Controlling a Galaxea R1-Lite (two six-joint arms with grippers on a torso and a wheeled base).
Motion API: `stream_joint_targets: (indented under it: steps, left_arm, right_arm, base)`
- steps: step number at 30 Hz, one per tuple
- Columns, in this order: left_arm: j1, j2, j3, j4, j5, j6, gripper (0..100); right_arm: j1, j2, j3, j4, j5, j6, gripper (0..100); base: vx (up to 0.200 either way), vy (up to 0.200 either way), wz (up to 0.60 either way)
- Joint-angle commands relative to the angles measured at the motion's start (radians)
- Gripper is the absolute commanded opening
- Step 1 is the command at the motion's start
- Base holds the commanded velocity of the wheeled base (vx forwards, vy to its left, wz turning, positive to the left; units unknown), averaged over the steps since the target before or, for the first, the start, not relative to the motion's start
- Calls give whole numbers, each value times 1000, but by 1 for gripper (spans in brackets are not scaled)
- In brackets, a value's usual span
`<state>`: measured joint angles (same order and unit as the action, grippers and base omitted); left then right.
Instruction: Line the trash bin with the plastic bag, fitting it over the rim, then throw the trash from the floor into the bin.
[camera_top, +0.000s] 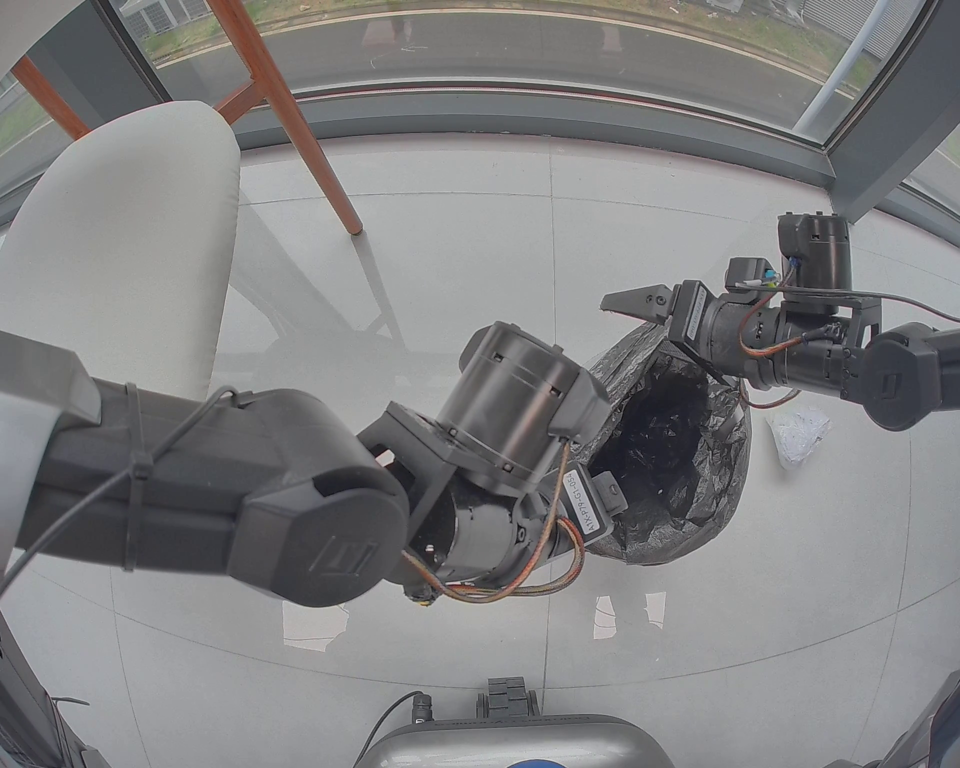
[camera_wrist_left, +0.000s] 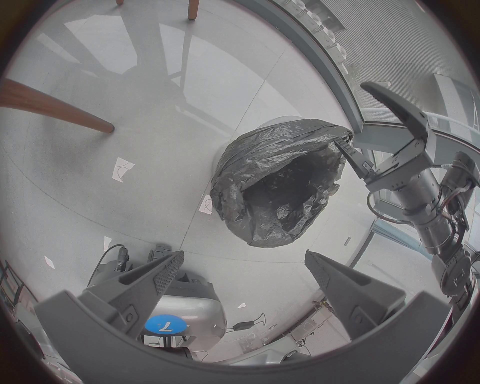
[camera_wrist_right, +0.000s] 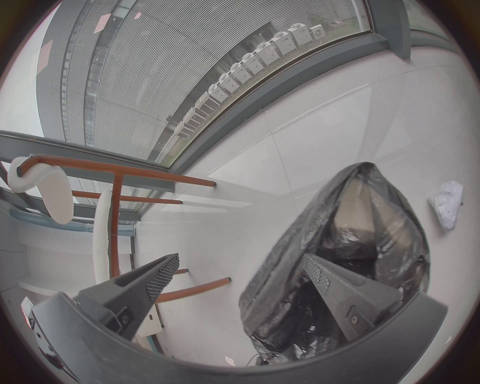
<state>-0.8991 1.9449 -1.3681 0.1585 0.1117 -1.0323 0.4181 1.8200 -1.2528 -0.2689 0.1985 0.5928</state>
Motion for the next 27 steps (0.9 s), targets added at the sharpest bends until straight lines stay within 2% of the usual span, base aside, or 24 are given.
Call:
stream_joint_targets:
  steps: [1, 4, 8, 10, 15, 16, 17, 21, 22, 23, 25, 27]
  left_arm:
    - [0, 20, -8, -27, 0, 2, 100]
    - [2, 28, -25, -28, 2, 8, 100]
    - [34, 75, -98, -51, 36, 86, 100]
    - [40, 74, -108, -111, 72, 181, 100]
    - [43, 57, -91, -177, 75, 380, 100]
    - [43, 57, -91, -177, 75, 387, 100]
    - [45, 55, -91, -189, 75, 492, 100]
    - [69, 66, -86, -266, 72, 722, 100]
    - [71, 71, -86, -304, 71, 784, 100]
    - [72, 97, -83, -416, 71, 880, 100]
    - [74, 98, -63, -435, 71, 942, 100]
    - [94, 103, -37, -439, 65, 1054, 100]
  right_arm:
    - [47, 44, -63, -39, -10, 36, 100]
    - [42, 22, -53, -39, -13, 36, 100]
    - [16, -53, -43, -36, -42, 33, 100]
    - [-15, -120, -45, -1, -42, 33, 100]
    - [-73, -252, -47, 154, -41, 41, 100]
    - [-74, -255, -47, 157, -39, 41, 100]
    - [-99, -292, -42, 189, -36, 42, 100]
    - [-134, -329, -43, 198, -37, 42, 100]
    - [-136, -338, -45, 198, -37, 42, 100]
    - [-136, -375, -45, 201, -39, 39, 100]
    - [-137, -392, -43, 201, -39, 39, 100]
    - [-136, -403, -40, 203, -37, 41, 100]
  base:
    - [0, 0, 0]
    - [0, 0, 0]
    - [0, 0, 0]
    - [0, 0, 0]
    - [0, 0, 0]
    - [0, 0, 0]
    - [0, 0, 0]
    - [0, 0, 0]
    - [0, 0, 0]
    - [0, 0, 0]
    - [0, 0, 0]
    - [0, 0, 0]
